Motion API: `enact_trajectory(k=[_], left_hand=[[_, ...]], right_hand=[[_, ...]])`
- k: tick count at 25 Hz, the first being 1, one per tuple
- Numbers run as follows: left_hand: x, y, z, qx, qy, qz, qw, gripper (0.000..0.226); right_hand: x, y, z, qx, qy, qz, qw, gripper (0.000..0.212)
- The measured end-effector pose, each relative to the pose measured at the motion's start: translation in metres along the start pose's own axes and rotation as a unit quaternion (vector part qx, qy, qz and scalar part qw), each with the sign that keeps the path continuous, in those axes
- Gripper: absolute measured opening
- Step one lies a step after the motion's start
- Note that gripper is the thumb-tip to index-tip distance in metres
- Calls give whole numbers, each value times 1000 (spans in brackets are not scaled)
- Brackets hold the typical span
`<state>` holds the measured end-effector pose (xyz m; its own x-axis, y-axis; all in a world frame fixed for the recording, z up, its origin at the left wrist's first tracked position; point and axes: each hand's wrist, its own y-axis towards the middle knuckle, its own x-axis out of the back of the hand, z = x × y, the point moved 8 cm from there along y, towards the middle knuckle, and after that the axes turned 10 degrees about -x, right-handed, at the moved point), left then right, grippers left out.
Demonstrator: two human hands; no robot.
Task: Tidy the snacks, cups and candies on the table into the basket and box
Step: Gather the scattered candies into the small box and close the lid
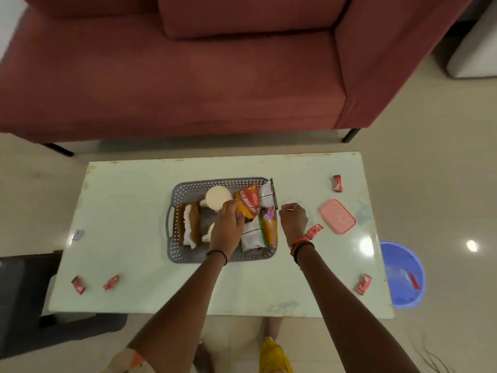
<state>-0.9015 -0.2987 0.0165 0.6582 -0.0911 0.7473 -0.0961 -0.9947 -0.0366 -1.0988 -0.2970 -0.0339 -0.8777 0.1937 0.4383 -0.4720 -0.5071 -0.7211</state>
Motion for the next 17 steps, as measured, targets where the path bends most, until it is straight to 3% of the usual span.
enact_trajectory(k=[10, 13, 17], left_hand=[[147, -119, 160, 144, -9, -154, 977, 28], [189, -163, 227, 196, -10, -177, 964, 27], [232, -214, 319, 270, -14, -177, 946, 24]], right_hand=[[-173, -138, -4, 103, -94, 85, 986, 16], [-231, -178, -19, 125, -116, 108, 979, 4], [-313, -226, -40, 162, -180, 124, 962, 8]])
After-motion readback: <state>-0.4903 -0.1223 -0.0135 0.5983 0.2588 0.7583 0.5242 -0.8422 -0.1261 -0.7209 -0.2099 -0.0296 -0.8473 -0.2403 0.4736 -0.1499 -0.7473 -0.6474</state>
